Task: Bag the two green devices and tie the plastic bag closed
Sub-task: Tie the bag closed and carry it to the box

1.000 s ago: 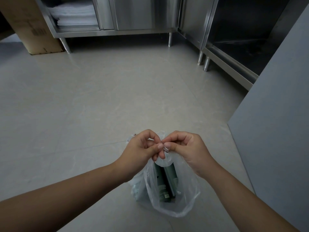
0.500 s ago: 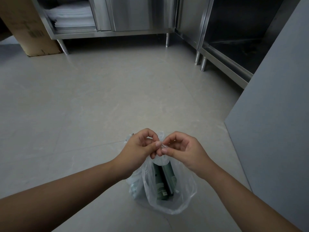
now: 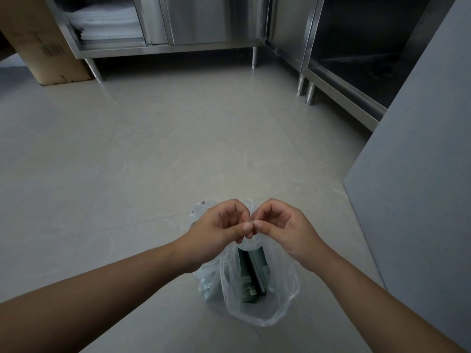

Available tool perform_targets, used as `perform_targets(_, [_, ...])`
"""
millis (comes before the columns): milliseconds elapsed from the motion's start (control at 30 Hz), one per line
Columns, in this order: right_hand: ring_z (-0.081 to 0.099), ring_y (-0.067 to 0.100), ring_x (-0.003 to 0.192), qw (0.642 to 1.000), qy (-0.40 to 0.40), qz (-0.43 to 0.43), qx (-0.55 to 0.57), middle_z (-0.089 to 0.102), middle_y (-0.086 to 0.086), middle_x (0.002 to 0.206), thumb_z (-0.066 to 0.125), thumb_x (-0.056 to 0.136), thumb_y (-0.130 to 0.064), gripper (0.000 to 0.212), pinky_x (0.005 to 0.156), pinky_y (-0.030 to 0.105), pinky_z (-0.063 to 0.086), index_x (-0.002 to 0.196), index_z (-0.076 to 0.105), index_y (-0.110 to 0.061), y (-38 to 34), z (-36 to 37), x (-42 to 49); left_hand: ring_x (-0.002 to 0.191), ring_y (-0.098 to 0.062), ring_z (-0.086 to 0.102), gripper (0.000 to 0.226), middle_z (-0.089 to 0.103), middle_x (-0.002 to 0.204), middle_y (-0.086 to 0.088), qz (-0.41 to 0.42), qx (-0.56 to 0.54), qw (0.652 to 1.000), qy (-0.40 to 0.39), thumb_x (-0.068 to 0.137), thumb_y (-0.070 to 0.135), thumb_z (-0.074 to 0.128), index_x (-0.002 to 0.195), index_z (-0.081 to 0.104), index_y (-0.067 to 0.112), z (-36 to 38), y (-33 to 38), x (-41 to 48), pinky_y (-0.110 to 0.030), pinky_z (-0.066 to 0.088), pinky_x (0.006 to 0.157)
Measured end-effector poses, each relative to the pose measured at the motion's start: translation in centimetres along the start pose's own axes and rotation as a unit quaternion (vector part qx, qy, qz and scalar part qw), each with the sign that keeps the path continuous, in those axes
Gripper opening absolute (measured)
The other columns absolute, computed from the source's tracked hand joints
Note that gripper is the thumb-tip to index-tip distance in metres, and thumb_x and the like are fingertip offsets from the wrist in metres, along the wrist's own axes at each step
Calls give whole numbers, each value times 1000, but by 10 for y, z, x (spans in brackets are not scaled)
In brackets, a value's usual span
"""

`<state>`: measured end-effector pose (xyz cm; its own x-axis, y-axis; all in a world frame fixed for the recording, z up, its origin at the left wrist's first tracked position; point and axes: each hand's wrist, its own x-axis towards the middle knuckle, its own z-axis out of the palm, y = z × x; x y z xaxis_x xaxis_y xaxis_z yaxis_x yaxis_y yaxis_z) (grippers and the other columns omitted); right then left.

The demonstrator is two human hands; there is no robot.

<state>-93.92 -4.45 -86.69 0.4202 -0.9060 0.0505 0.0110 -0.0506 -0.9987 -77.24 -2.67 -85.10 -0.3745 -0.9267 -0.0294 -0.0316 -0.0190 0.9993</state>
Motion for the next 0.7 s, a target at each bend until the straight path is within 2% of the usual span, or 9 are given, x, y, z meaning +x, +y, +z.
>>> perform_targets(167, [63, 11, 67, 1000, 6, 0, 2, 61, 7, 72, 57, 82, 4, 8, 69, 21, 52, 77, 54, -1, 0, -1, -1, 63, -4, 56, 13, 61, 62, 7, -23, 2, 999, -22, 86, -2, 53, 77, 51, 7, -2, 0, 1, -17, 45, 61])
perform_targets(267, [62, 10, 69, 1000, 18, 10, -10, 62, 6, 74, 55, 84, 4, 14, 70, 21, 51, 75, 53, -6, 3, -2, 1, 66, -1, 58, 15, 61, 68, 4, -49, 19, 998, -36, 86, -1, 54, 77, 52, 10, -3, -1, 0, -20, 47, 69])
perform_targets(367, [61, 9, 71, 999, 31, 21, -24, 62, 6, 76, 51, 86, 4, 20, 70, 18, 49, 74, 51, -12, 8, -3, 3, 69, -1, 57, 18, 60, 75, -1, -71, 22, 996, -55, 86, -2, 54, 75, 53, 13, -5, -2, 0, -15, 45, 67])
perform_targets(467, [60, 7, 68, 999, 36, 35, -7, 61, 4, 74, 47, 88, 4, 20, 67, 17, 49, 75, 49, -11, 11, -2, 3, 72, -7, 53, 19, 55, 78, -7, -89, 30, 992, -81, 86, -1, 55, 75, 54, 14, -6, -3, 1, -15, 44, 69])
perform_targets(533, [58, 6, 66, 998, 43, 44, -1, 60, 6, 74, 46, 89, 4, 19, 65, 15, 49, 76, 48, -10, 13, -2, 3, 72, -9, 50, 20, 54, 75, -4, -103, 39, 990, -91, 86, 0, 56, 74, 55, 16, -9, -5, 1, -16, 43, 70])
perform_targets(600, [55, 5, 63, 997, 52, 52, 5, 57, 6, 73, 45, 89, 4, 20, 63, 14, 48, 75, 47, -11, 14, -1, 4, 71, -9, 48, 17, 53, 73, -2, -114, 50, 988, -89, 84, 5, 61, 73, 56, 18, -12, -5, 3, -17, 41, 69])
perform_targets(700, [53, 4, 60, 997, 59, 55, 20, 55, 5, 72, 46, 89, 3, 21, 60, 13, 46, 75, 47, -11, 14, 0, 5, 74, -19, 42, 15, 47, 77, -10, -118, 85, 986, -75, 83, 7, 63, 73, 58, 17, -13, -5, 6, -21, 37, 68])
